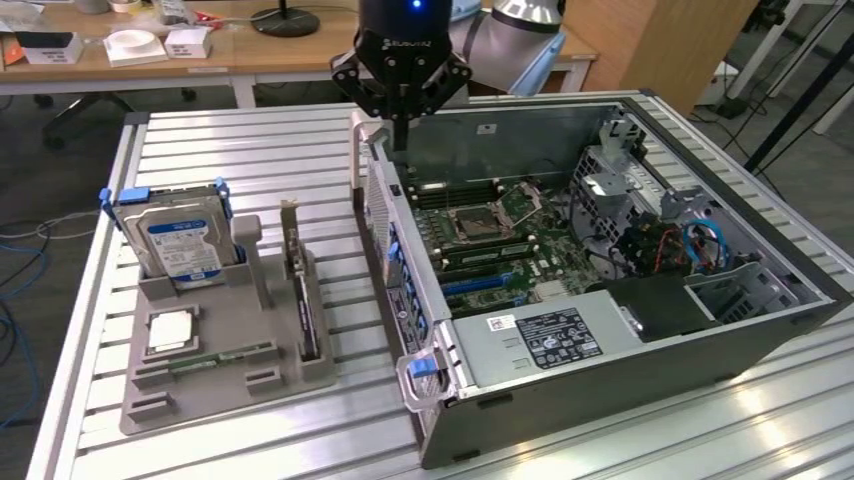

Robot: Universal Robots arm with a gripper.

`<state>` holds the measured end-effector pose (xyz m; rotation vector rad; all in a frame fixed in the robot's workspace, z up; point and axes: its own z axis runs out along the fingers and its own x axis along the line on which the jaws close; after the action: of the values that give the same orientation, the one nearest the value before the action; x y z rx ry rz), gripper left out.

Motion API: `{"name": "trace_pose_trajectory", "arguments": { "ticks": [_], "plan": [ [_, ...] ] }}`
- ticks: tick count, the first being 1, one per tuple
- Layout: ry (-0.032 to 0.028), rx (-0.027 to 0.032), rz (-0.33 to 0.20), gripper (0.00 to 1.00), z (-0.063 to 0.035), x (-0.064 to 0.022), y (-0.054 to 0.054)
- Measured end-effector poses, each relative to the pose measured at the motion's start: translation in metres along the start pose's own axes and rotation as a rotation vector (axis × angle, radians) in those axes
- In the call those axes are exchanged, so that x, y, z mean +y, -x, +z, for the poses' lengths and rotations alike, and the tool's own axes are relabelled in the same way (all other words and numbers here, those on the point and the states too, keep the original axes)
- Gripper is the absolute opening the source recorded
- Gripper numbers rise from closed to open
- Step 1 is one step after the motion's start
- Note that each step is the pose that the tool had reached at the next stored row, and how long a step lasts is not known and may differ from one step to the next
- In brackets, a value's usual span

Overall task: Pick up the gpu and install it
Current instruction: 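Reach for the gpu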

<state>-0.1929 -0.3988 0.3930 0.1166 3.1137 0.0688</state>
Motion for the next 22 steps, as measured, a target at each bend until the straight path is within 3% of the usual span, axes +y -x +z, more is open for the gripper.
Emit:
{"name": "trace_pose_trajectory", "arguments": {
  "ticks": [22],
  "plan": [
    [0.0,-0.0001,0.0,0.11,-0.0007,-0.0057,-0.019]
  ]
}}
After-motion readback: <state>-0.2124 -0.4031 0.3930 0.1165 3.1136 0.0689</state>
